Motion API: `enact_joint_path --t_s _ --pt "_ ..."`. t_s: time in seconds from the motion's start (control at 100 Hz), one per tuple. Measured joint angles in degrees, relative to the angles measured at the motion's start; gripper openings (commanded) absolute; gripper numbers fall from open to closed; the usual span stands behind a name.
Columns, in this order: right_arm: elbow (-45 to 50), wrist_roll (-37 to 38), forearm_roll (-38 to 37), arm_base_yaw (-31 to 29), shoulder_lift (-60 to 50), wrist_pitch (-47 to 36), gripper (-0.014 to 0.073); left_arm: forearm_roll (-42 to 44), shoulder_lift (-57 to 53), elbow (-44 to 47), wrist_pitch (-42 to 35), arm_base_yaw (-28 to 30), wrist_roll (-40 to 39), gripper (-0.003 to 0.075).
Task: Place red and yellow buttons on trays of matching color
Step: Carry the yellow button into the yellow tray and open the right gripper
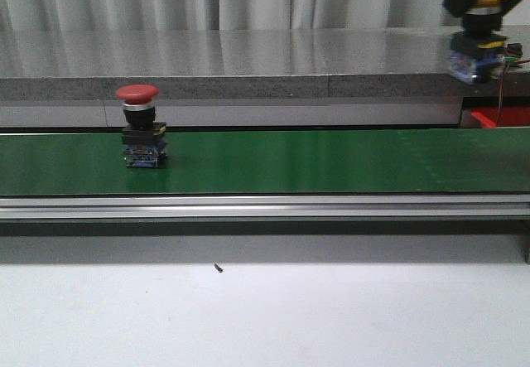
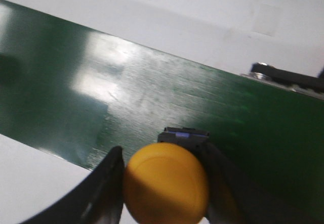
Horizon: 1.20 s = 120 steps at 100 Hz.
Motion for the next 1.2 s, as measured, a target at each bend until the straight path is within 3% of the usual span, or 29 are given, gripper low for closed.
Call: enact_joint_path --t_s 0.45,0.73,1.2 --pt "9.38 0.83 -0.19 -23.02 -4.71 -0.62 0.0134 0.00 0.00 0.00 0.00 0.00 0.00 -0.0020" --pt "13.36 4.20 -0.27 -34.28 -4.71 -3.57 0.0134 0.00 0.00 0.00 -0.10 0.00 0.00 -0.0020" --pt "22.02 9.64 -0.27 -41.76 -4.71 -15.76 0.0134 0.00 0.00 0.00 -0.20 0.00 0.00 -0.0020"
